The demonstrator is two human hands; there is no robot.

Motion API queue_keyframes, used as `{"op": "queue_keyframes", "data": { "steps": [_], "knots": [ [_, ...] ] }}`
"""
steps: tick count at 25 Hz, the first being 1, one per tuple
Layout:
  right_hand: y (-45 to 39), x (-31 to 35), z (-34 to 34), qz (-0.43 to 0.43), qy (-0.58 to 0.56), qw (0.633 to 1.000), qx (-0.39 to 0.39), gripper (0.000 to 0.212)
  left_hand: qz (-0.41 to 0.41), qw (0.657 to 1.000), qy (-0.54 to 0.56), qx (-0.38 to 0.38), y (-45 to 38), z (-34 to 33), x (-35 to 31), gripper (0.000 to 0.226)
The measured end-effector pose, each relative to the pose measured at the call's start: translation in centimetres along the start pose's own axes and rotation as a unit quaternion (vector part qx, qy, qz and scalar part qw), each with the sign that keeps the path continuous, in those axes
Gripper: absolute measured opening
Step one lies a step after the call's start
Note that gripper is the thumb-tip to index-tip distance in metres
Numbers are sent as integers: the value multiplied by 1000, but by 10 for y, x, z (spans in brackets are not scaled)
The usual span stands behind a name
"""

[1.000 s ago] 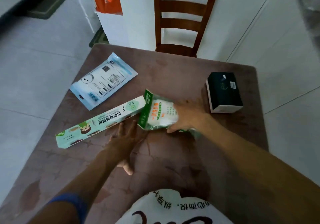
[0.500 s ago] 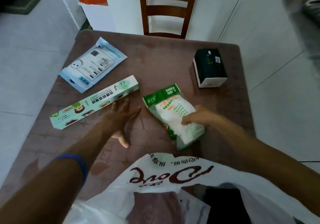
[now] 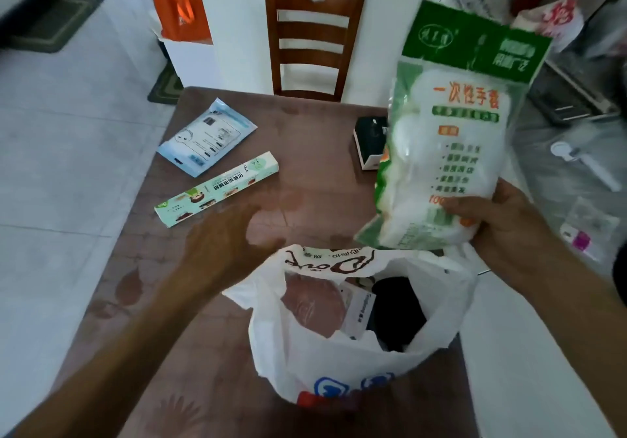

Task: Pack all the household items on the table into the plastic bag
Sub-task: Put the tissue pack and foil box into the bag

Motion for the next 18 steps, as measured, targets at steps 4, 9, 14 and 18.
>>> {"op": "queue_keyframes", "data": {
  "steps": [4,9,14,18],
  "knots": [
    [0,-41,-60,-56,206,976,49,48,202,963,63,167,65,-30,49,74],
    [5,-126,-54,-167,573,776,205,55,269,943,182,69,84,-24,58,31],
    [22,-169,5,-258,725,582,261,56,236,918,202,245,119,-69,37,35],
    [24,-166,9,-257,711,603,256,53,163,954,240,69,104,-32,11,19]
  ]
}}
Point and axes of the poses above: each hand's wrist, its own y-axis away from the middle knuckle, its own z-axis out of the back of the hand, x = y × z, the point moved 10 cm from there along -y, towards the middle knuckle, and after that the axes turned 1 degree about -z, right-handed, at the moved point
